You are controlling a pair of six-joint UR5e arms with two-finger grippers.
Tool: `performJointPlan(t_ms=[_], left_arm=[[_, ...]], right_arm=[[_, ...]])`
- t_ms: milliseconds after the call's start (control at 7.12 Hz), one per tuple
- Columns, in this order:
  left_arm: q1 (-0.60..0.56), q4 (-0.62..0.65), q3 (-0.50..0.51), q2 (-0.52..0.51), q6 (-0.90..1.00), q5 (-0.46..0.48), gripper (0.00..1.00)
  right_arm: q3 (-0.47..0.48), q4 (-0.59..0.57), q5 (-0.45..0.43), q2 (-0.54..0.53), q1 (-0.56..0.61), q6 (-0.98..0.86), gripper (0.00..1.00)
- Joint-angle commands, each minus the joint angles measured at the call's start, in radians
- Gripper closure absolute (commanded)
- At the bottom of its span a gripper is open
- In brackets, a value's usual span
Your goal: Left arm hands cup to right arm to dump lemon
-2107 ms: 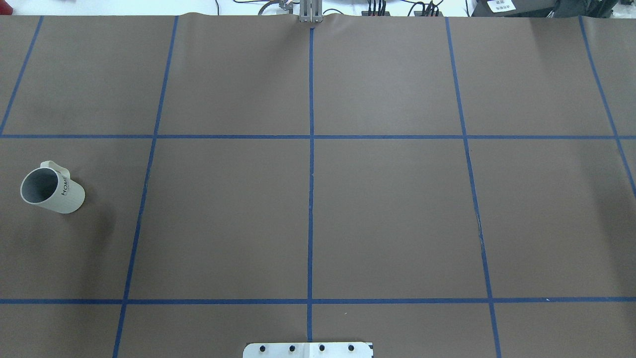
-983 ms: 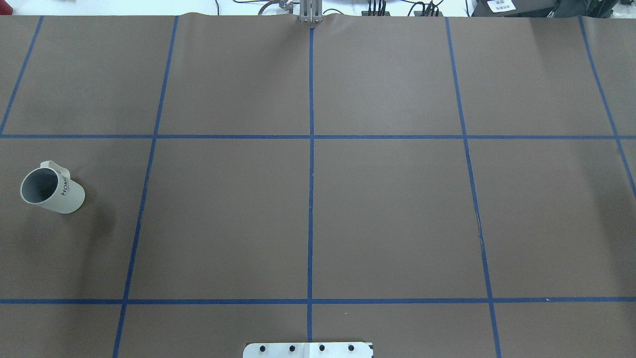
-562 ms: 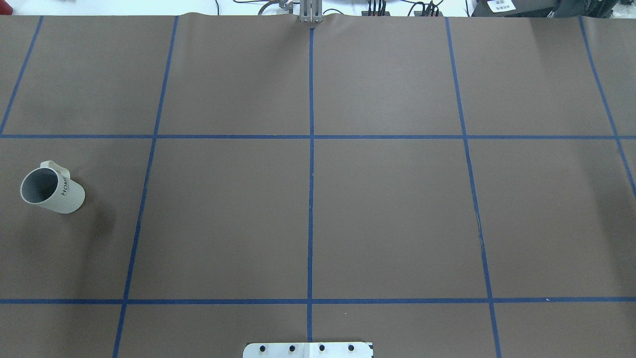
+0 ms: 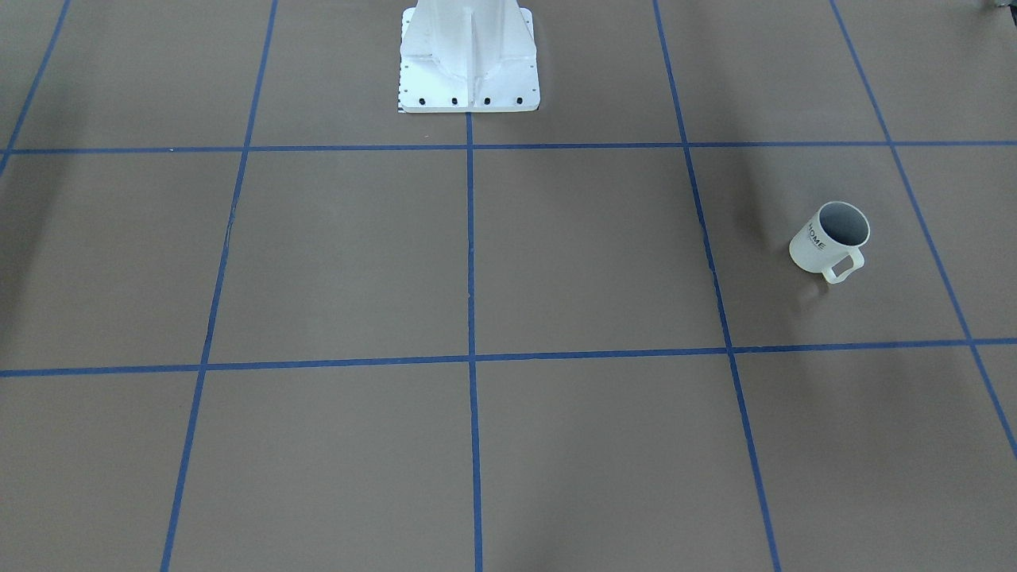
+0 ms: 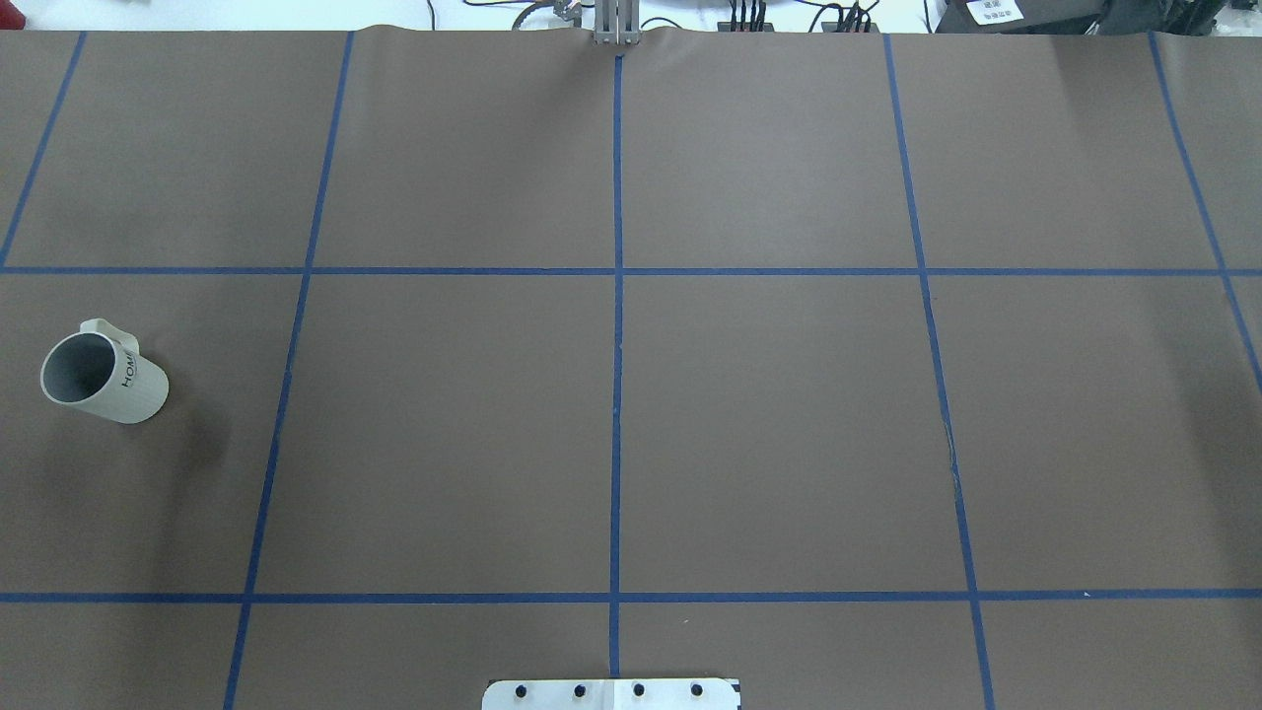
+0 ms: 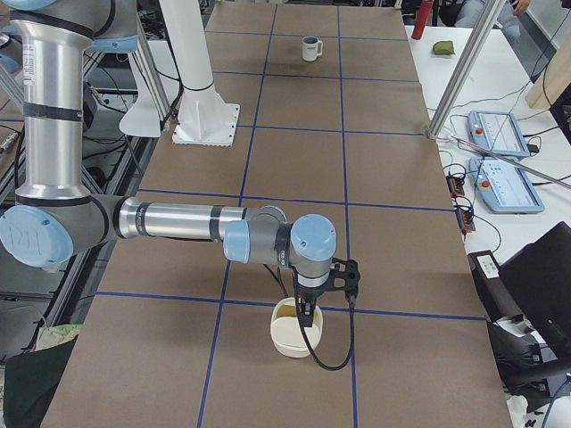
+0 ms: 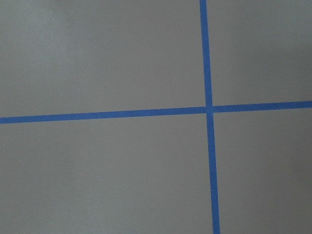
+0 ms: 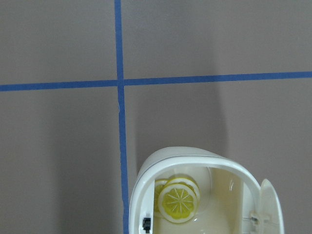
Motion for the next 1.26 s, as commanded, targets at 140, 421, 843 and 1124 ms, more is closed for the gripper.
performJointPlan(t_ms=[140, 421, 843, 1124], left_arm=[[0.000, 0.000, 0.002, 0.000, -0.001, 0.000, 0.00], [0.000, 0.000, 0.002, -0.002, -0.001, 0.000, 0.00], [0.000, 0.002, 0.002, -0.002, -0.001, 0.000, 0.00], [0.000, 0.002, 0.002, -0.002, -0.001, 0.000, 0.00]], right_arm=[[-0.001, 0.000, 0.000, 0.003, 0.000, 0.056, 0.00], [-0.003, 0.002, 0.000, 0.003, 0.000, 0.055, 0.00], [-0.001, 0.002, 0.000, 0.003, 0.000, 0.055, 0.00], [-0.001, 0.002, 0.000, 0.003, 0.000, 0.055, 0.00]])
